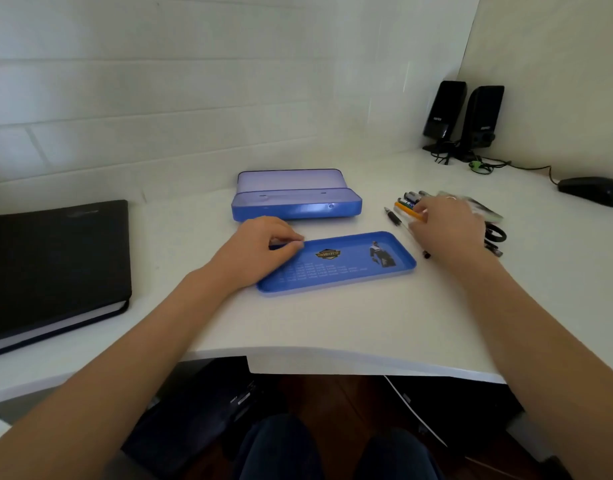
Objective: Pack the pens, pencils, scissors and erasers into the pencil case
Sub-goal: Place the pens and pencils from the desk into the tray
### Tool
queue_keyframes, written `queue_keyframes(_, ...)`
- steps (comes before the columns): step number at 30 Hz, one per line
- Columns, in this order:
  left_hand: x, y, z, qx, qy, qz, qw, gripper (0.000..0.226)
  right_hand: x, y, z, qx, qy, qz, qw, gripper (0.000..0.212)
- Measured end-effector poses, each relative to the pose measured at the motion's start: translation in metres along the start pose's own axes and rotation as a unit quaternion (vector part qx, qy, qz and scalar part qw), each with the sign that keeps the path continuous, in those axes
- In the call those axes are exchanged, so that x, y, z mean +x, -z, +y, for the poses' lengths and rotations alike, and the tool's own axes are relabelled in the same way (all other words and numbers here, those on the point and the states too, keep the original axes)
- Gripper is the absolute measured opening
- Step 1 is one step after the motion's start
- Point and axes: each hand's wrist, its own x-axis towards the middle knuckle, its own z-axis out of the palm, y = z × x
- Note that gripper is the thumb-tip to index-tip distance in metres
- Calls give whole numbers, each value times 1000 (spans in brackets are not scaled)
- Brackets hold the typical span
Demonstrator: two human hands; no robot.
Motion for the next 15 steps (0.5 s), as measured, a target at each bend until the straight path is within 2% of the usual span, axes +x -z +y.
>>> queue_keyframes(5, 13, -4, 5, -32, 0, -36, 999, 19, 10, -1, -7, -81, 10, -5, 997, 19)
queue_keyframes(8, 30, -12, 14, -19, -7, -54, 998, 18, 7, 0, -13, -37, 41, 7, 998, 25)
queue_keyframes(11, 46, -20, 23, -62, -7, -78, 995, 18, 0, 5, -21, 29, 58, -52, 997, 32)
queue_keyframes(15, 55, -33, 21, -112, -5, -67, 991, 17, 0, 6, -25, 44, 69, -68, 994, 23)
